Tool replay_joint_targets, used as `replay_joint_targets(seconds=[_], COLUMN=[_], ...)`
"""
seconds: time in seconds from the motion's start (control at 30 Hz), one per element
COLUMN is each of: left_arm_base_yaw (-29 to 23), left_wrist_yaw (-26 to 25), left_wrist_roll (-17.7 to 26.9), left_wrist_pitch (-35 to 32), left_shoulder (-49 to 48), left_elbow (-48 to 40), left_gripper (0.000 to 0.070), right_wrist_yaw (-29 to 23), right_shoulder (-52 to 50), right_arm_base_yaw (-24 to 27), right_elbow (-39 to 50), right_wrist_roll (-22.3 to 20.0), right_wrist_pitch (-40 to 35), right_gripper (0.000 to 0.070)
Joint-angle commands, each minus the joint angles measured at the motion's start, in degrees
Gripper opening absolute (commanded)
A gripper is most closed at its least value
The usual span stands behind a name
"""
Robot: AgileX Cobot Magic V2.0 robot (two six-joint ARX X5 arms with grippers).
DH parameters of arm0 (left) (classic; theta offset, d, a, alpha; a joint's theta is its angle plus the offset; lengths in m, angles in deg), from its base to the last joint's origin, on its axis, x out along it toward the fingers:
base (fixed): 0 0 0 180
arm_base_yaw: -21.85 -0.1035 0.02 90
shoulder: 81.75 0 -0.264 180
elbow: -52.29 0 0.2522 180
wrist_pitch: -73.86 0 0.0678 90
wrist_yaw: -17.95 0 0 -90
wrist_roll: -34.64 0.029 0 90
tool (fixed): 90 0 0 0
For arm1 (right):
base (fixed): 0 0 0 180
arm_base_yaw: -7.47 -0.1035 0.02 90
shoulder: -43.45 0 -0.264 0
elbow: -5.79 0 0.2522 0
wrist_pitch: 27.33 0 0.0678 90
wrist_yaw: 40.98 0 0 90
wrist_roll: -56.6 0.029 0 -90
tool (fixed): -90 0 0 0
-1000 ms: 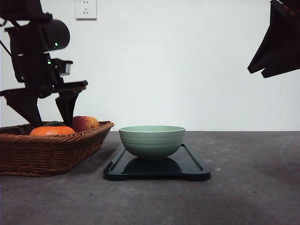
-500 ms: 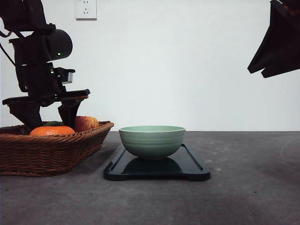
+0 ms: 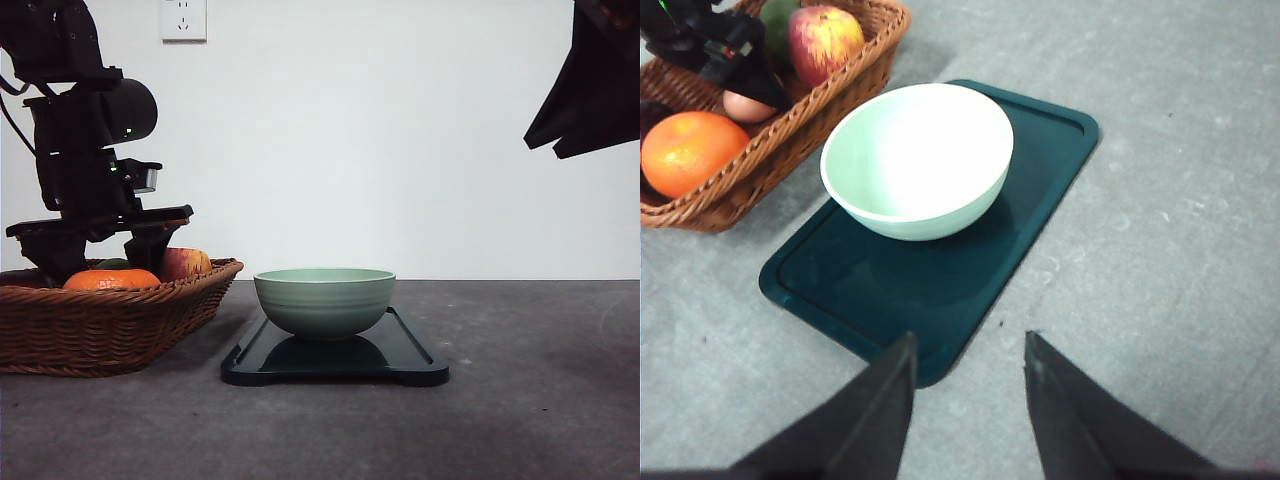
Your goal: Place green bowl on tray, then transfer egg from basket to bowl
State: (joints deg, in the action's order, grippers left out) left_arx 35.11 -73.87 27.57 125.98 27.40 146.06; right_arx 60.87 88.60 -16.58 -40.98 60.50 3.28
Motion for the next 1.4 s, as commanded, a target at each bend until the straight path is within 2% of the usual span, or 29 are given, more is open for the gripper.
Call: replay_joint_targets(seconds=[0.0,0.07,0.13,0.43,0.83,1.07,1.27,1.37], left_arm_base_yaw=[0.17,0.16,0.15,0.15,1.93,6.82,13.11,16.03], left_wrist_yaw=[-0.02,-0.02,-0.02,-0.02,-0.81,-11.31,-11.38,-9.82], left_wrist_roll=[-0.07,-0.07,-0.07,-0.04,0.02,-0.11,-0.03,-0.02], left_wrist_pitch=[-0.29,-0.18,-0.13,2.76,8.62,0.92,-6.84,-10.89], left_shoulder=[1.51,1.51,1.46,-0.53,-11.32,-13.61,-12.55,-11.46], left_elbow=[1.29,1.29,1.29,1.42,5.0,5.22,5.22,5.22], left_gripper=[0.038,0.028,0.022,0.0222,0.0223,0.0223,0.0223,0.0224], right_wrist_yaw=[-0.13,-0.13,-0.13,-0.13,-0.11,-0.1,-0.07,-0.07], right_shoulder=[0.39,0.39,0.39,0.39,0.39,0.39,0.39,0.39], right_arm_base_yaw=[-0.31,-0.31,-0.31,-0.31,-0.31,-0.31,-0.31,-0.31], right_elbow=[-0.35,-0.35,-0.35,-0.35,-0.35,-0.35,-0.35,-0.35], right_wrist_roll=[0.61,0.61,0.61,0.61,0.61,0.61,0.59,0.59], right_wrist_pitch=[-0.97,-0.96,-0.97,-0.97,-0.95,-0.95,-0.95,-0.94], right_gripper=[0.0213,0.0213,0.0213,0.0213,0.0213,0.0213,0.0213,0.0213])
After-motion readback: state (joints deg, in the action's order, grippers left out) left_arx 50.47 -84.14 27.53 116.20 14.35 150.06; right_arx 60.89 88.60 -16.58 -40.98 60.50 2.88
